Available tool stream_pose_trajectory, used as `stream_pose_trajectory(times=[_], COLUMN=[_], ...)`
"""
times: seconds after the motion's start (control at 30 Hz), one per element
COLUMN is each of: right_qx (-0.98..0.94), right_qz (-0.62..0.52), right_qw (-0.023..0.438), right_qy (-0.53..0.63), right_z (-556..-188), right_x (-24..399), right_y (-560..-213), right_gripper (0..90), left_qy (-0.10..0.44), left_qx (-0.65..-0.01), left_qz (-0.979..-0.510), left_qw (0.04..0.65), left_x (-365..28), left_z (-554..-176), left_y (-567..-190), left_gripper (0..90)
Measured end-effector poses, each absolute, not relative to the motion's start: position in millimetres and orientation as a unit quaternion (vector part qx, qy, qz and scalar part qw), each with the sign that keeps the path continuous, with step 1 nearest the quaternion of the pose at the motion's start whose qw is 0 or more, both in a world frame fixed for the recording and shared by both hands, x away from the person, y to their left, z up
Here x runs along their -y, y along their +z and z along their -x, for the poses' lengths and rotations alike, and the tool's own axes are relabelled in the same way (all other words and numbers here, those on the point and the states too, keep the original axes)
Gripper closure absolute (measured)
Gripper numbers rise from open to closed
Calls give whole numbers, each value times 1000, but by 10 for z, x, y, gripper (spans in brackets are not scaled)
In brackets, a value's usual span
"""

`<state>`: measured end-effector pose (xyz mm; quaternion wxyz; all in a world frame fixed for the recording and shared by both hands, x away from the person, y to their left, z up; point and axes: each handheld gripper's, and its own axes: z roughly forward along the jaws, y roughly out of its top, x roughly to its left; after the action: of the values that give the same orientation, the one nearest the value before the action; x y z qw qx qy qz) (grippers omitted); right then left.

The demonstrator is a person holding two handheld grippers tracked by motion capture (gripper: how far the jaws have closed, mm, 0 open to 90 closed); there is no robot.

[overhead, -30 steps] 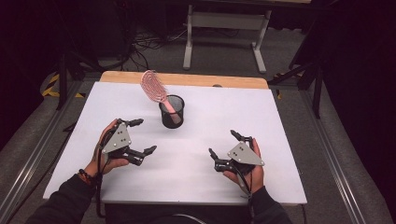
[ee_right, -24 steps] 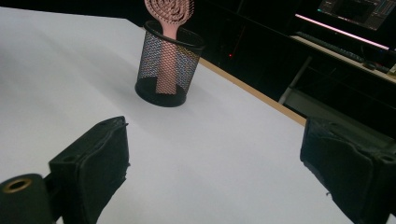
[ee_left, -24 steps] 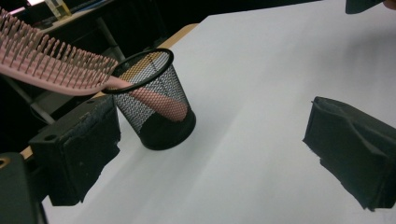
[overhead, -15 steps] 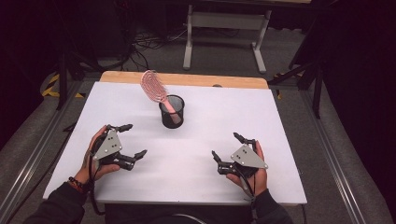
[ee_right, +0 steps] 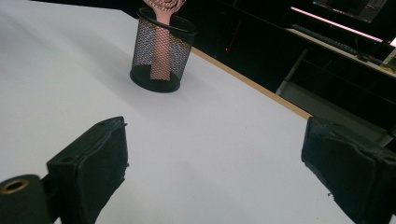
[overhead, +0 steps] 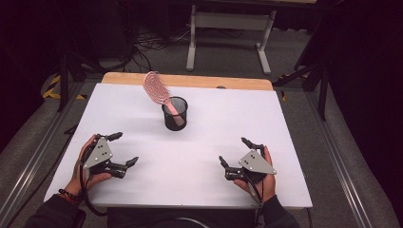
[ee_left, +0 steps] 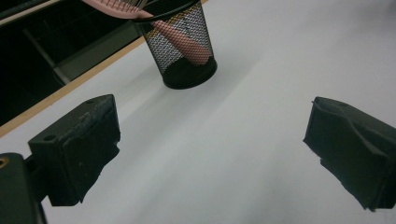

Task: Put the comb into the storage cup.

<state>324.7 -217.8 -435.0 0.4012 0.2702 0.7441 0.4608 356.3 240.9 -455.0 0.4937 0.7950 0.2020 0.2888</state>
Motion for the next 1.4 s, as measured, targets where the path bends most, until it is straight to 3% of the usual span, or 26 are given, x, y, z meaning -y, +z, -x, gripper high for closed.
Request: stream_pose_trajectory(times=[0.6, 1.4], right_qx=[-747, -748], right_qz=[-271, -263], right_qw=[406, 408], right_qy=[451, 453], right_z=[-3205, -3204], right_x=[2257, 2218], right_y=[-4389, -4415], right_gripper=[70, 70], left_qy=[278, 278], left_qx=[-233, -228], left_qz=[-793, -798], left_qw=[490, 484], left_x=[-2526, -2527], left_z=[-3442, -3435], left_y=[-4709, -4745], left_gripper=[48, 50])
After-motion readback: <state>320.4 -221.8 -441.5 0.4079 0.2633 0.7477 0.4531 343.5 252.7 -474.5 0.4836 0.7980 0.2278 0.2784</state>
